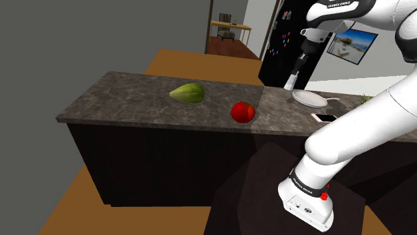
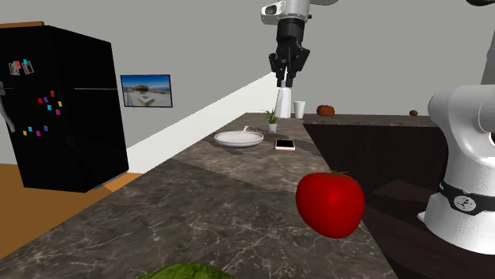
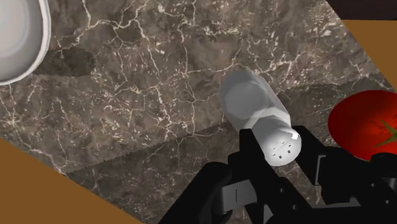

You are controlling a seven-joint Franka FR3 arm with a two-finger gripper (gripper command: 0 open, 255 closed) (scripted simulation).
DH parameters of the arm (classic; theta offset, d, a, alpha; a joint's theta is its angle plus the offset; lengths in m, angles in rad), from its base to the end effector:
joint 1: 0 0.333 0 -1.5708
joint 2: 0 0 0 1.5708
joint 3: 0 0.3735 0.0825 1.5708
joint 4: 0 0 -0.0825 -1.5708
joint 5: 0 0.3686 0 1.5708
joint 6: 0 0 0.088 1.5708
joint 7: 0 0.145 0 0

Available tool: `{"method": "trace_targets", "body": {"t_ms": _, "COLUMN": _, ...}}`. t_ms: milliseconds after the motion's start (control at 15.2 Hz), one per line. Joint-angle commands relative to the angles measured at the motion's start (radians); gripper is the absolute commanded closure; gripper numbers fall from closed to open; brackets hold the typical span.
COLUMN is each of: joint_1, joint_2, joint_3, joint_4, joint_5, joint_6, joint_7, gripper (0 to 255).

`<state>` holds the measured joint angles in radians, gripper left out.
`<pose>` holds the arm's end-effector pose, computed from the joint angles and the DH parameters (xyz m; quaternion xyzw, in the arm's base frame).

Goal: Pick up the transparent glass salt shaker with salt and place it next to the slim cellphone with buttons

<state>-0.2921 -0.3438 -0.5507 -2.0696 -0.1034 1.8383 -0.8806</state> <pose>0.2640 -0.3624 0.5765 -0.9979 -0.0412 -0.0508 0.0004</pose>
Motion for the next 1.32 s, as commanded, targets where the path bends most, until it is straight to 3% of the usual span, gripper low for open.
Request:
{"method": "trace_targets", "body": {"t_ms": 0, "joint_1": -0.022, "joint_2": -0.03, "joint_3": -0.024, "joint_4": -0.019, "joint_5": -0.02, "joint_6": -0.007, "joint_7": -0.037, "gripper": 255}}
{"method": "trace_targets", "body": {"t_ms": 594, "joint_1": -0.109, "joint_2": -0.119, "joint_3": -0.145, "joint_4": -0.039, "joint_5": -0.101, "joint_6": -0.052, "joint_7": -0.213, "gripper": 255}}
{"method": "trace_targets", "body": {"t_ms": 1254, "joint_1": -0.162, "joint_2": -0.117, "joint_3": -0.335, "joint_4": 0.042, "joint_5": -0.153, "joint_6": -0.097, "joint_7": -0.451, "gripper": 255}}
